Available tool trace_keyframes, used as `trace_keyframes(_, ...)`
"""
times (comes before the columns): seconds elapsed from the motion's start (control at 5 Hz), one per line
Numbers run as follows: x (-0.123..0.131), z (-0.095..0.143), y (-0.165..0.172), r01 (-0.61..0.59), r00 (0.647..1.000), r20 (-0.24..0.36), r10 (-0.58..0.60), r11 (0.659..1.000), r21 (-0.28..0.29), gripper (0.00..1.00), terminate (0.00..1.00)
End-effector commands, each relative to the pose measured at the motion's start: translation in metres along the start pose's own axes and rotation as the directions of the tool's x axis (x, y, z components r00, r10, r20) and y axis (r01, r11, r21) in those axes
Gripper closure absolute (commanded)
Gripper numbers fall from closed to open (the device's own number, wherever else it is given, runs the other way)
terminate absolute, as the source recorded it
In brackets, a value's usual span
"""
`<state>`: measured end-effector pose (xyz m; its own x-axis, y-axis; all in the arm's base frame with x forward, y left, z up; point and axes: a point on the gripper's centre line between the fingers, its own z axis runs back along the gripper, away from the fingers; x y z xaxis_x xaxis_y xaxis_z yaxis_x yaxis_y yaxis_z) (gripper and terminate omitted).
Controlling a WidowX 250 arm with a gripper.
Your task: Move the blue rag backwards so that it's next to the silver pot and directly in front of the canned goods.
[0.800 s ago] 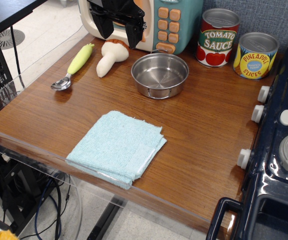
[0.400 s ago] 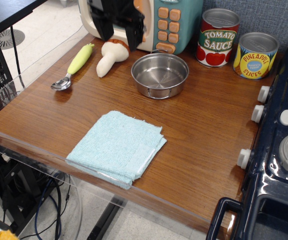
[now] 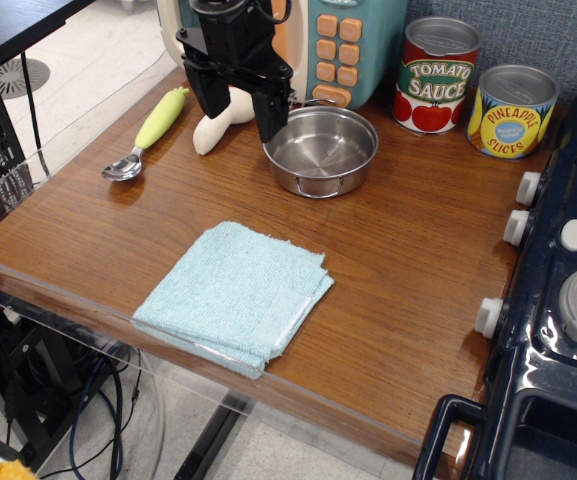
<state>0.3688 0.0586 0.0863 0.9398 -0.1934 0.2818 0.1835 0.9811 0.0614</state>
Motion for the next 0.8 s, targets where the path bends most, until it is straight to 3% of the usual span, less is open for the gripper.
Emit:
trace_keyframes(0.0,-0.047,0.017,-0.038,0.11,0.994,0.006,-0.11,0.994,-0.019,0.0,0.0)
trace_keyframes(0.2,-0.073,0.001,-0.047,0.178,0.984,-0.002,-0.178,0.984,-0.016,0.0,0.0)
trace_keyframes(0.4,-0.103,-0.014,-0.048,0.161,0.985,-0.056,-0.163,0.986,-0.037,0.0,0.0)
trace_keyframes(0.6,-0.118,-0.023,-0.05,0.212,0.973,-0.09,-0.211,0.977,-0.004,0.0,0.0)
